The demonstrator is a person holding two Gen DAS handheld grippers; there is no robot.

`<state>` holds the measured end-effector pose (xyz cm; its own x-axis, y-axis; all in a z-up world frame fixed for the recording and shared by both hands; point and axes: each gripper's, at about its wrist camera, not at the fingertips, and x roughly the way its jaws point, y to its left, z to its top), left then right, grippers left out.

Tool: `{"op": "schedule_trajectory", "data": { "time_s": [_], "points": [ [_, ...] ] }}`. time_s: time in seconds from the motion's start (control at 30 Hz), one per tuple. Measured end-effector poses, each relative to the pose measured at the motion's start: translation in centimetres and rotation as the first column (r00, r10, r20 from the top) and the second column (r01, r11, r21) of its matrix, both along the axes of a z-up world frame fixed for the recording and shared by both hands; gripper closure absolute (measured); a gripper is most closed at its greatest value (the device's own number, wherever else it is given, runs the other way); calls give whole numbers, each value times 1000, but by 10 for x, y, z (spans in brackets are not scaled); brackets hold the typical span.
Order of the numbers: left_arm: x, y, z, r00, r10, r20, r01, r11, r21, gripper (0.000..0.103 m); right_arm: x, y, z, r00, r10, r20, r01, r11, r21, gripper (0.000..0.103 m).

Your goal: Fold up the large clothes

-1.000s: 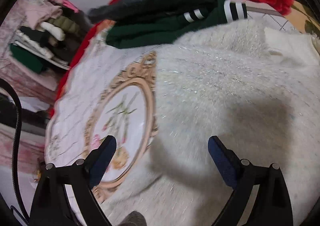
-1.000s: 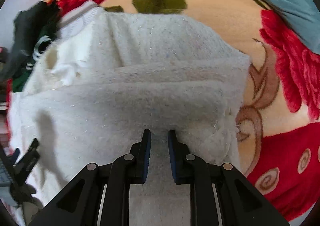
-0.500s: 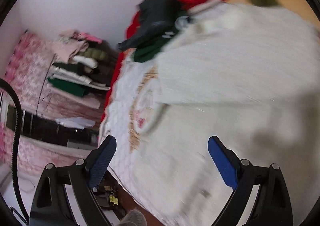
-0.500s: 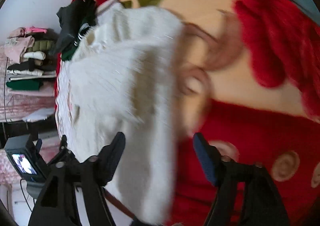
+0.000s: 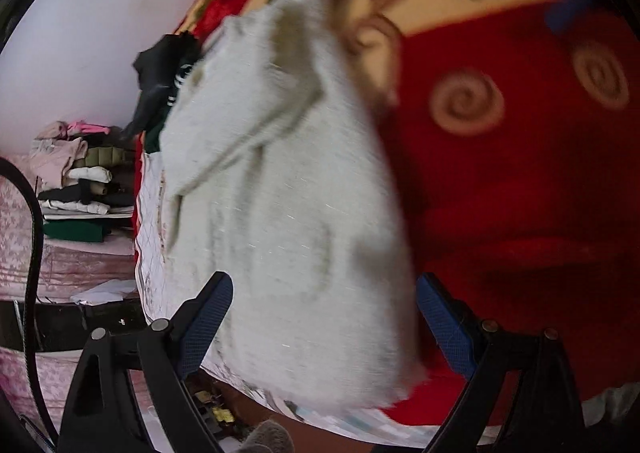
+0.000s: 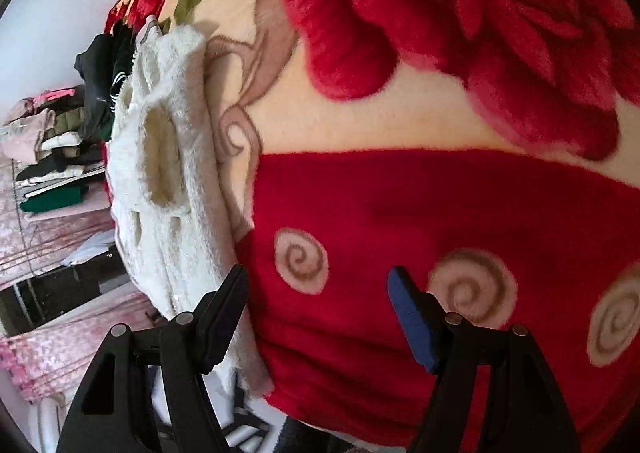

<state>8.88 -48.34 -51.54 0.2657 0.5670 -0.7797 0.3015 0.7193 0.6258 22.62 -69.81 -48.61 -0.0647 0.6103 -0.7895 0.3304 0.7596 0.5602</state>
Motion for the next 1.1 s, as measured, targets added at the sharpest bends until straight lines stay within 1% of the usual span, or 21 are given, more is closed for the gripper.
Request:
{"op": "schedule_trajectory", "data": {
  "time_s": [0.07,0.1,0.13,0.17,0.23,0.27,0.33,0.4,0.43,0.47,0.57,0.67,0.7,0.73,0.77,0.8,0.83,0.87,0.9,1.0,1.1],
  "points": [
    [-1,0,-23,999,17,-29,-17,999,28,8,9,2,-7,1000,26,1,-26,1000,18,24],
    [-2,2,-33,998,35,-43,-33,999,43,8,16,6,-12,999,45,1,-45,998,34,13],
    [-2,7,-42,997,60,-54,-57,997,59,8,21,11,-17,998,56,0,-56,997,45,8],
    [-1,16,-47,995,85,-60,-81,995,66,8,27,18,-23,998,70,1,-70,996,59,8],
    [3,38,-50,987,152,-57,-149,987,54,8,41,34,-34,995,100,4,-100,990,101,8],
    [6,49,-47,980,194,-50,-193,981,21,8,49,43,-39,994,109,11,-110,985,131,8],
    [9,63,-36,969,246,-19,-247,969,-22,11,63,63,-47,993,119,26,-122,976,182,2],
    [11,73,-25,959,285,6,-283,956,-74,43,77,82,-51,992,115,57,-125,964,233,0],
    [12,80,-18,953,303,18,-300,948,-109,71,86,93,-51,991,101,82,-120,956,266,0],
    [14,87,-7,944,327,38,-317,935,-157,83,92,102,-51,991,85,101,-111,951,287,0],
    [17,97,18,936,334,114,-308,931,-197,89,109,123,-50,988,22,155,-73,940,332,0],
    [22,113,32,925,354,141,-315,918,-241,91,122,147,-60,994,-7,113,-35,931,364,0],
    [22,116,34,922,359,145,-316,914,-253,91,125,153,-64,996,-19,86,-13,936,351,0],
    [23,123,39,920,363,150,-316,910,-269,91,127,157,-68,998,-27,61,5,939,345,3],
    [23,128,43,918,364,156,-311,907,-282,91,131,164,-70,999,-39,34,25,937,349,12],
    [23,133,47,917,365,159,-308,904,-298,91,134,169,-67,998,-59,25,48,947,319,55],
    [23,139,51,915,370,162,-308,898,-315,91,136,175,-64,998,-57,17,50,955,292,67],
    [24,148,58,912,375,168,-302,890,-342,92,138,181,-55,998,-59,23,51,966,253,69],
    [23,156,64,911,373,175,-295,888,-353,92,138,186,-48,997,-62,40,51,970,239,76],
    [22,186,81,903,386,190,-284,867,-410,92,141,210,-4,993,-50,111,30,984,176,78],
    [22,221,94,896,406,179,-282,833,-477,92,143,241,37,987,-42,157,23,992,121,79]
  ]
}}
